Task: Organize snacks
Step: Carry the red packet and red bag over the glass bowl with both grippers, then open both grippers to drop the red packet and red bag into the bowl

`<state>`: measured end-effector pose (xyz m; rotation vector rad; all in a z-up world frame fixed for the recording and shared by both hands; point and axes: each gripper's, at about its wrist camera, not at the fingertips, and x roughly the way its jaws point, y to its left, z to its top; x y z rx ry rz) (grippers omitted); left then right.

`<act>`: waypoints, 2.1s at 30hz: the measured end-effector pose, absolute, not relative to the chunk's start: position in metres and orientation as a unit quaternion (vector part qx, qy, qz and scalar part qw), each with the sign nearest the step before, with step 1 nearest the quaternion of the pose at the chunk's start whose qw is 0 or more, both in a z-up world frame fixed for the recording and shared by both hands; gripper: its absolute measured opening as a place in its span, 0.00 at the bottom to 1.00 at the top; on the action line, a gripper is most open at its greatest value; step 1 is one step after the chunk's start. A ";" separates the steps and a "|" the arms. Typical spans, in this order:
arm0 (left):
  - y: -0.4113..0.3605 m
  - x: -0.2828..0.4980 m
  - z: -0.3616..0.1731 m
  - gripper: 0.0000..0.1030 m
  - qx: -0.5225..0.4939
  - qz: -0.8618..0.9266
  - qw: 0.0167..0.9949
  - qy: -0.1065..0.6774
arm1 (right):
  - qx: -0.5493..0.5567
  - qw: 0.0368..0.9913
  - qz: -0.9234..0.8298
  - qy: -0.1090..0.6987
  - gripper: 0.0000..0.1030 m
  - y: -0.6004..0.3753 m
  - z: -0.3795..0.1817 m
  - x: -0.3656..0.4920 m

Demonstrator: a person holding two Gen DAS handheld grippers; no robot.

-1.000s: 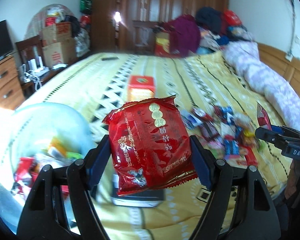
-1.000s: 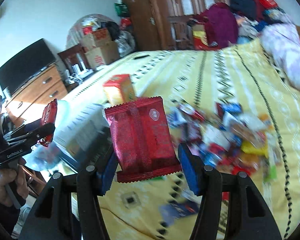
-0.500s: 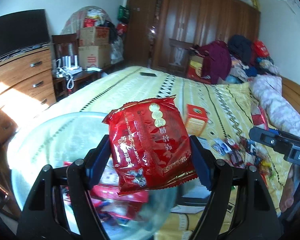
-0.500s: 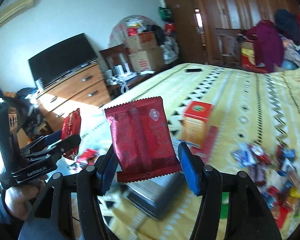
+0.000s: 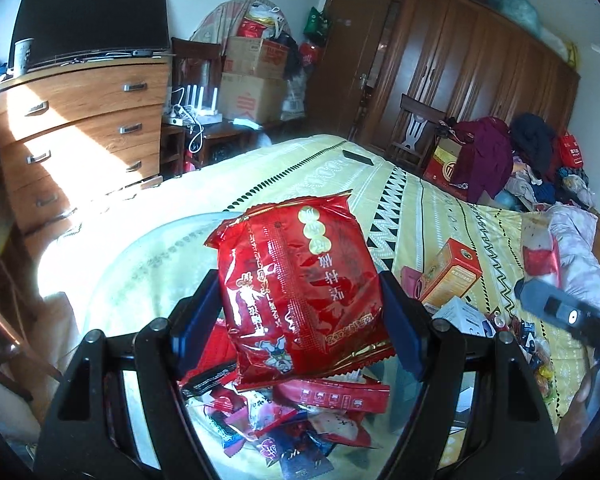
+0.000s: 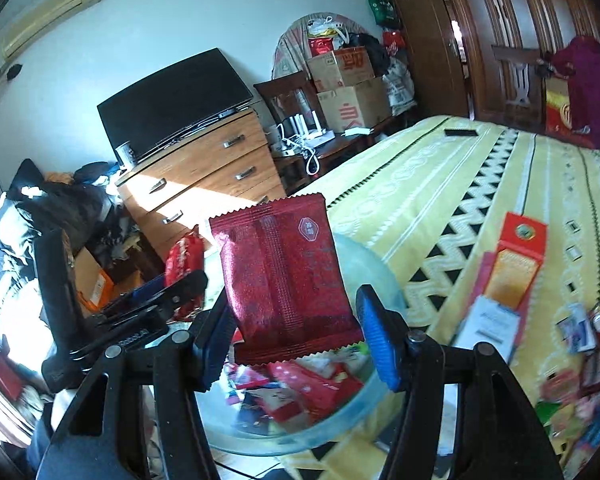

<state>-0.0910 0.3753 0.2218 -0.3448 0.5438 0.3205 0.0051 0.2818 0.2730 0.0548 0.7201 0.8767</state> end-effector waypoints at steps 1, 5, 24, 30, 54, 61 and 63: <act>0.375 -0.090 0.220 0.75 -0.168 0.156 0.936 0.268 | 0.024 0.840 0.417 0.345 0.61 0.287 0.269 0.002; 0.375 -0.090 0.221 0.75 -0.169 0.152 0.935 0.272 | 0.019 0.830 0.422 0.364 0.61 0.301 0.256 -0.003; 0.394 -0.085 0.214 0.75 -0.173 0.150 0.929 0.291 | 0.012 0.827 0.418 0.376 0.61 0.311 0.240 0.003; 0.395 -0.083 0.212 0.75 -0.173 0.150 0.928 0.294 | 0.009 0.825 0.420 0.378 0.61 0.313 0.238 0.002; 0.398 -0.078 0.199 0.79 -0.174 0.155 0.921 0.312 | 0.003 0.818 0.421 0.391 0.63 0.324 0.228 0.003; 0.400 -0.082 0.198 0.89 -0.178 0.165 0.920 0.308 | 0.004 0.818 0.421 0.392 0.74 0.325 0.225 0.002; 0.400 -0.081 0.198 0.90 -0.177 0.166 0.919 0.310 | 0.004 0.818 0.421 0.393 0.76 0.325 0.226 0.002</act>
